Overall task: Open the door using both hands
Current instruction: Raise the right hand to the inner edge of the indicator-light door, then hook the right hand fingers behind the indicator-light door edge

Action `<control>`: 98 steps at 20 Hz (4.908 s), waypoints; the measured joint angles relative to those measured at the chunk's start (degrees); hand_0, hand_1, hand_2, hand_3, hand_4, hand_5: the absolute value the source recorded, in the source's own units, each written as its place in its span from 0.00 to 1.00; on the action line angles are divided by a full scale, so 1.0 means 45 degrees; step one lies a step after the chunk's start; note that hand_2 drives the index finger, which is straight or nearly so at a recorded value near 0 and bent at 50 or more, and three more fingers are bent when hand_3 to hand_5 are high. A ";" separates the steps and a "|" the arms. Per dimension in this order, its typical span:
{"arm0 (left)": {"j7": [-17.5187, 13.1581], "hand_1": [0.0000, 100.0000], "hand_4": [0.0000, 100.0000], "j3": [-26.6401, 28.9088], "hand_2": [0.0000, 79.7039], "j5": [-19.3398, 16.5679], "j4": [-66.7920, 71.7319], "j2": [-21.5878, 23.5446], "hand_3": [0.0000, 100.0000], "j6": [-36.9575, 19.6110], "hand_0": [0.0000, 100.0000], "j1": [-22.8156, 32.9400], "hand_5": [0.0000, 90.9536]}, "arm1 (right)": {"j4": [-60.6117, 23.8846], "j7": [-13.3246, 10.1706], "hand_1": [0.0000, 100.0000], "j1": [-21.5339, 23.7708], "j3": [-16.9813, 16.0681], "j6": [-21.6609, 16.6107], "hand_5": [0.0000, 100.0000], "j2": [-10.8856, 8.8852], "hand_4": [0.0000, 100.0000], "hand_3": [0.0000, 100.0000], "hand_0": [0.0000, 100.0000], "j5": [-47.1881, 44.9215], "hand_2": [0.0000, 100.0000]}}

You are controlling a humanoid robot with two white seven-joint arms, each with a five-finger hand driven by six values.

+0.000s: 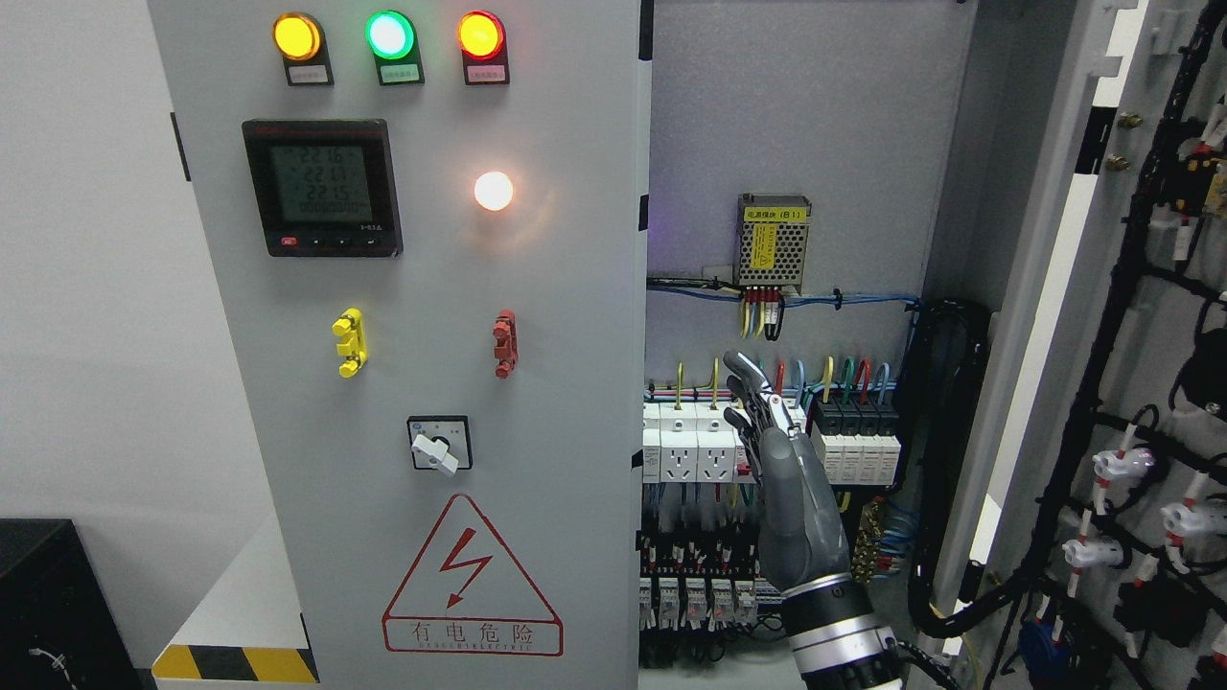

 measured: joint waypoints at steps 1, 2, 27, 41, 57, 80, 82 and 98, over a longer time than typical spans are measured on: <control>0.0000 0.00 0.00 0.0002 0.00 0.0001 -0.0001 -0.0001 0.00 0.0000 0.00 0.0000 0.00 | 0.0265 -0.0003 0.00 -0.0243 -0.0006 0.0045 0.00 0.0009 0.00 0.00 0.00 -0.0134 0.00; 0.0000 0.00 0.00 0.0003 0.00 0.0000 0.0000 -0.0001 0.00 0.0000 0.00 0.0000 0.00 | 0.0513 -0.0007 0.00 -0.0454 -0.0017 0.0066 0.00 0.0017 0.00 0.00 0.00 -0.0246 0.00; 0.0000 0.00 0.00 0.0015 0.00 -0.0007 -0.0010 -0.0005 0.00 0.0000 0.00 -0.0001 0.00 | 0.2865 0.0972 0.00 -0.2101 -0.0246 0.1393 0.00 -0.0097 0.00 0.00 0.00 -0.2401 0.00; -0.0007 0.00 0.00 0.0016 0.00 -0.0005 -0.0011 -0.0006 0.00 0.0000 0.00 0.0000 0.00 | 0.3277 0.3216 0.00 -0.2805 -0.0375 0.2201 0.00 -0.0216 0.00 0.00 0.00 -0.3462 0.00; -0.0011 0.00 0.00 0.0016 0.00 -0.0006 -0.0010 -0.0006 0.00 0.0000 0.00 0.0000 0.00 | 0.4041 0.5116 0.00 -0.3336 -0.0726 0.2329 0.00 -0.0601 0.00 0.00 0.00 -0.4378 0.00; -0.0037 0.00 0.00 0.0016 0.00 -0.0001 -0.0009 -0.0006 0.00 0.0000 0.00 0.0000 0.00 | 0.4994 0.7847 0.00 -0.3842 -0.1336 0.2866 0.00 -0.0702 0.00 0.00 0.00 -0.4448 0.00; -0.0055 0.00 0.00 0.0016 0.00 -0.0005 -0.0009 -0.0006 0.00 0.0000 0.00 0.0000 0.00 | 0.5006 0.8007 0.00 -0.3868 -0.1361 0.2866 0.00 -0.0706 0.00 0.00 0.00 -0.4448 0.00; 0.0002 0.00 0.00 0.0016 0.00 -0.0006 -0.0008 -0.0006 0.00 -0.0002 0.00 0.0002 0.00 | 0.5097 0.9732 0.00 -0.4080 -0.1427 0.3051 0.00 -0.0716 0.00 0.00 0.00 -0.4455 0.00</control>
